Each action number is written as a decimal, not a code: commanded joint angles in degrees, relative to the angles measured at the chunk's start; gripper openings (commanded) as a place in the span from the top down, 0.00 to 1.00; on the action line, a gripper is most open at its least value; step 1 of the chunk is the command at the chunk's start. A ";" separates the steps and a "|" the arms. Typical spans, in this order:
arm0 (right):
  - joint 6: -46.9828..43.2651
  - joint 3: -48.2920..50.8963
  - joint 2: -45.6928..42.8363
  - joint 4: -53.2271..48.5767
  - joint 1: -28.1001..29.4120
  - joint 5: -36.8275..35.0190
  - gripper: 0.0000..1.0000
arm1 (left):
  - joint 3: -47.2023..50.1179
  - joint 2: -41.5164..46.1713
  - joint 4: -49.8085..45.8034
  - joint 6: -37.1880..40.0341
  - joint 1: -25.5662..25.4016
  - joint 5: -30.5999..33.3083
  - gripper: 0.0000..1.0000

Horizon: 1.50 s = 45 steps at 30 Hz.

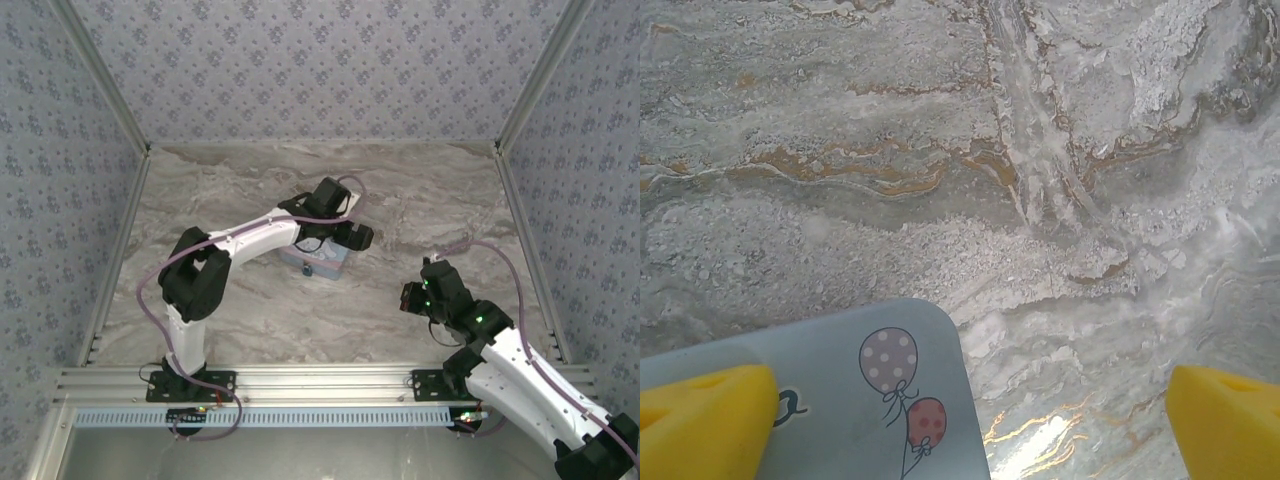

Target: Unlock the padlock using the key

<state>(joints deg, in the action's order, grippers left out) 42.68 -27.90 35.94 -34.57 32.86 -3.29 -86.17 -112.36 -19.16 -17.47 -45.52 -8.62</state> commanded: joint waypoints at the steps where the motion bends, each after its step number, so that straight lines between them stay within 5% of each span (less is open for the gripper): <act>1: 0.92 -1.38 -0.08 -1.30 -0.43 -1.22 1.00 | -1.90 -2.67 -3.09 -1.50 -0.45 -3.75 0.01; 17: 1.83 -1.72 0.26 -0.15 -0.36 -0.06 1.00 | -4.04 8.46 -0.53 0.45 1.22 -5.52 0.01; 28: 0.64 -2.66 4.94 4.93 -0.42 2.34 1.00 | 19.39 30.71 13.27 -2.36 8.17 -6.38 0.00; 35: -2.81 -5.42 12.66 11.46 0.32 5.67 1.00 | 35.74 42.63 20.16 -8.78 16.32 -14.02 0.01; 41: -3.12 -4.29 17.12 25.70 -0.84 15.32 1.00 | 47.88 49.43 27.75 -15.04 24.82 -21.78 0.01; 45: -1.34 -3.93 22.45 37.30 -2.83 23.09 1.00 | 51.97 48.98 30.41 -16.14 26.09 -23.83 0.01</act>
<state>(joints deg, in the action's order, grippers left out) 40.66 -31.57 55.44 -8.88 31.20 12.16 -35.55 -63.44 5.72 -31.29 -19.73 -27.94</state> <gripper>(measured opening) 0.057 0.994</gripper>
